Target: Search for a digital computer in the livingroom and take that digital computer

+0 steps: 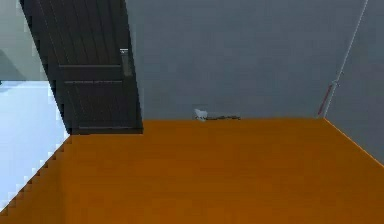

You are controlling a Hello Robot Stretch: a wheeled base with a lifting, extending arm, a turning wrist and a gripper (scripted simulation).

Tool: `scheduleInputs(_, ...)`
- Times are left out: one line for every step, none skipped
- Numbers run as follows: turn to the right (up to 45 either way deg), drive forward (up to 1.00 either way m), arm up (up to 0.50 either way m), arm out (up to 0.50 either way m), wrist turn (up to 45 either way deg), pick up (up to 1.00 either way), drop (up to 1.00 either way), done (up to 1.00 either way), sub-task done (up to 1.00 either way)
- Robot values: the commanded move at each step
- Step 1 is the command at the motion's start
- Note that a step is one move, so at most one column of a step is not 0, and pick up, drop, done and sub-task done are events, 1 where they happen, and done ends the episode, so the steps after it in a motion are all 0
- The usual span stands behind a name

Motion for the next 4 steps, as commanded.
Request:
scheduleInputs(0.0,0.65,0.00,0.00,0.0,0.00,0.00,0.00,0.00)
scheduleInputs(-42.0,0.00,0.00,0.00,0.0,0.00,0.00,0.00,0.00)
scheduleInputs(-3.0,0.00,0.00,0.00,0.0,0.00,0.00,0.00,0.00)
scheduleInputs(0.0,0.40,0.00,0.00,0.0,0.00,0.00,0.00,0.00)
